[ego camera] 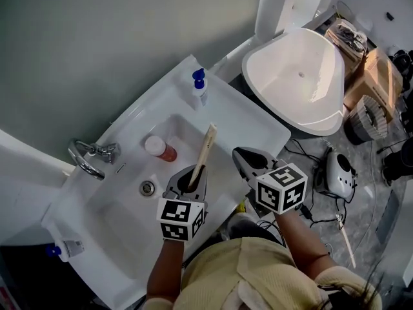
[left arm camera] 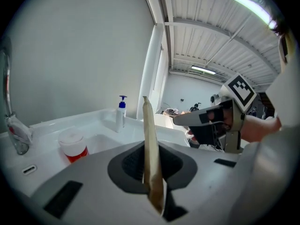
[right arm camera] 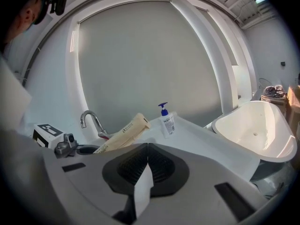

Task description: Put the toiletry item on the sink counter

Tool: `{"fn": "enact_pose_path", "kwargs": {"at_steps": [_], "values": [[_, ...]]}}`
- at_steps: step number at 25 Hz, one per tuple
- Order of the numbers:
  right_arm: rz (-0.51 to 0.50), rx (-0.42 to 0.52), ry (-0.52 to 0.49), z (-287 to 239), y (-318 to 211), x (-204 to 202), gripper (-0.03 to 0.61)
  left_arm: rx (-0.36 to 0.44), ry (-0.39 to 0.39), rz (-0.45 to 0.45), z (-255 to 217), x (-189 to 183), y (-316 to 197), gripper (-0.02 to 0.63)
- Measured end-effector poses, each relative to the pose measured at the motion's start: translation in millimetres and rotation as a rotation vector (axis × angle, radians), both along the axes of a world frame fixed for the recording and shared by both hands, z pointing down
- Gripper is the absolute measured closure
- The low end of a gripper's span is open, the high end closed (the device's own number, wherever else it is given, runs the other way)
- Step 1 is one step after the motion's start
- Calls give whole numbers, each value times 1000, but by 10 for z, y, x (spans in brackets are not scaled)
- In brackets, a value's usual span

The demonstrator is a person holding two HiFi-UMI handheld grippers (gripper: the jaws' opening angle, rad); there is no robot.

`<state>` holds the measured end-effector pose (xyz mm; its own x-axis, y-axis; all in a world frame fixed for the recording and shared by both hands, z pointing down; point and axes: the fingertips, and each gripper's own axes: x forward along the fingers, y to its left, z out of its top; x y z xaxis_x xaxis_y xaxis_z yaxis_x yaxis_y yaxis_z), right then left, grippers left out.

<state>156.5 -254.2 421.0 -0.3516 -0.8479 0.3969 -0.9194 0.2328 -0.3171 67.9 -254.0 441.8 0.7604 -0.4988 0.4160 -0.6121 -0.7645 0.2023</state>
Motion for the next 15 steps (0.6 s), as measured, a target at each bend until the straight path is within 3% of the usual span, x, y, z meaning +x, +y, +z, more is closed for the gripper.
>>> {"fn": "enact_pose_path", "kwargs": {"at_steps": [15], "values": [[-109, -4, -2, 49, -381, 368, 552, -43, -82, -81, 310, 453, -358, 554]]}}
